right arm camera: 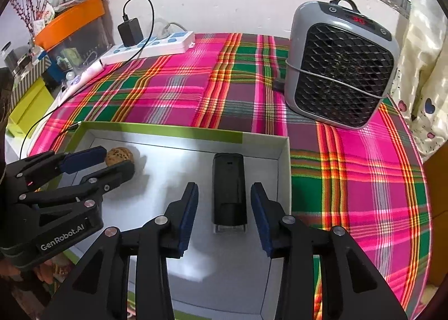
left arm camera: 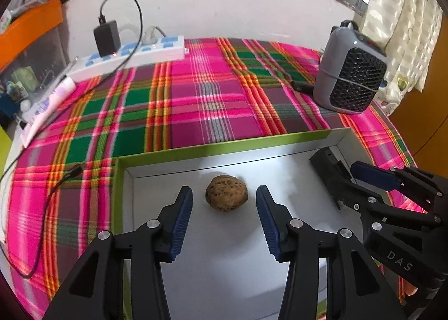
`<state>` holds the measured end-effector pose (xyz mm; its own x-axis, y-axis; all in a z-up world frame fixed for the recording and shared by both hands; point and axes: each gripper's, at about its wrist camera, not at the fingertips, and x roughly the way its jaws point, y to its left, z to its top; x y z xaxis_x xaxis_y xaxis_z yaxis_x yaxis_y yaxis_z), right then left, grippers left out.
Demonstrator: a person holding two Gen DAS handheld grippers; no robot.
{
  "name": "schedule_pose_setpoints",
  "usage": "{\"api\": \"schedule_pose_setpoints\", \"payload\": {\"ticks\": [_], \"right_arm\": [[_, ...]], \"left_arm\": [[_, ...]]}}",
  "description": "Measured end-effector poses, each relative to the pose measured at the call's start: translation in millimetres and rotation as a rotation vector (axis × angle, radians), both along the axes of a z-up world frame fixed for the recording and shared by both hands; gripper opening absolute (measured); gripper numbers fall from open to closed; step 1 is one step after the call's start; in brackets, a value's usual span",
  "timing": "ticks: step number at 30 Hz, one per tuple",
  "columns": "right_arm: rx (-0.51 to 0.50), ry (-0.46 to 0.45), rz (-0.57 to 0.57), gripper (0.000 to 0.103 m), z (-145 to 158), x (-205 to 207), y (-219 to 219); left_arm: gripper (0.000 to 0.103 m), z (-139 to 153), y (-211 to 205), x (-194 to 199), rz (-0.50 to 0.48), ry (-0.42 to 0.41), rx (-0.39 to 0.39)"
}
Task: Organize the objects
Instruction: 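Open the left tool to set the walnut in the tray while the right tool releases the flashlight, then withdraw both tools from the tray back toward the remaining objects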
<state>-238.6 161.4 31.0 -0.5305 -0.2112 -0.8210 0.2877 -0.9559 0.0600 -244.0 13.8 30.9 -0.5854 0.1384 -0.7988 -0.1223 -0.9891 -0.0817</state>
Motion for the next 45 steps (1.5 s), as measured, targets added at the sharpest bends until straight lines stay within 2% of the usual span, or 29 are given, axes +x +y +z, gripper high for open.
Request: {"api": "schedule_pose_setpoints", "payload": {"ticks": [9, 21, 36, 45], "right_arm": [[-0.023, 0.035, -0.023, 0.04, 15, 22, 7], [-0.055, 0.081, -0.05, 0.04, 26, 60, 18], [-0.08, 0.096, -0.064, 0.04, 23, 96, 24], [-0.091, 0.106, -0.072, 0.04, 19, 116, 31]], "left_arm": [[0.047, 16, -3, 23, 0.01, 0.033, 0.007], [0.047, 20, -16, 66, 0.041, 0.047, 0.015], [0.047, 23, -36, 105, 0.074, 0.07, 0.05], [0.047, 15, -44, 126, 0.075, 0.061, 0.074]]}}
